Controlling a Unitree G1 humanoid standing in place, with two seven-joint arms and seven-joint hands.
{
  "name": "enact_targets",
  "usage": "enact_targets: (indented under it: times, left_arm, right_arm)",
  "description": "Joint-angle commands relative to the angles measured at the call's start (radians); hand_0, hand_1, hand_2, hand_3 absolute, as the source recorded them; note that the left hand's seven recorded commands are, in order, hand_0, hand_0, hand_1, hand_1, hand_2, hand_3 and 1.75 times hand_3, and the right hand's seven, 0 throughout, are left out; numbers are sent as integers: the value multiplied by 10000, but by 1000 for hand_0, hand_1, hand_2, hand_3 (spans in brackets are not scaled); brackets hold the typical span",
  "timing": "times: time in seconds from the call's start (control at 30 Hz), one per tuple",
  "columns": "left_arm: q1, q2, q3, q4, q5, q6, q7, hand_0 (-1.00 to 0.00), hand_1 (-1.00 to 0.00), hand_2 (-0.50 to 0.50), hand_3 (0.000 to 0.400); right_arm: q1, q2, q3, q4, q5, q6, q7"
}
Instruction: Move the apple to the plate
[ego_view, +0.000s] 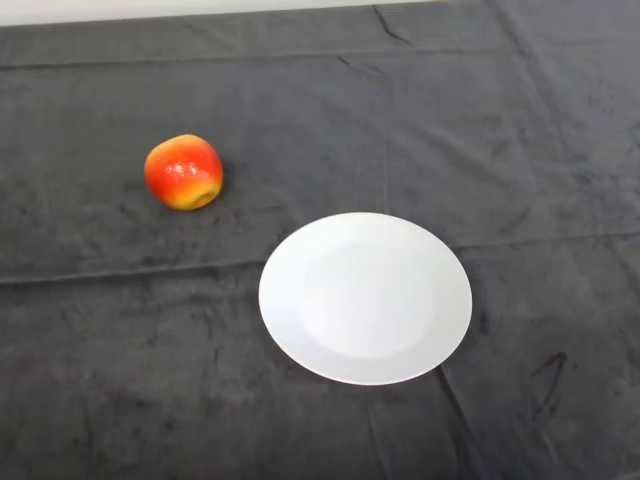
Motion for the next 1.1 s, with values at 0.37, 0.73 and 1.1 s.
enact_targets:
  times: [0.37,0.73,1.1]
  left_arm:
    - [-621,-506,-875,-514,740,257,-585,0,0,0,0]
    - [-499,-1050,-1347,-1447,942,632,-941,0,0,0,0]
    - [-154,-1710,-1772,-2909,1044,1231,-1212,0,0,0,0]
  right_arm:
    - [126,-80,19,245,22,9,-36]
    - [147,-81,19,209,25,17,-28]
    - [179,-81,19,153,28,29,-15]
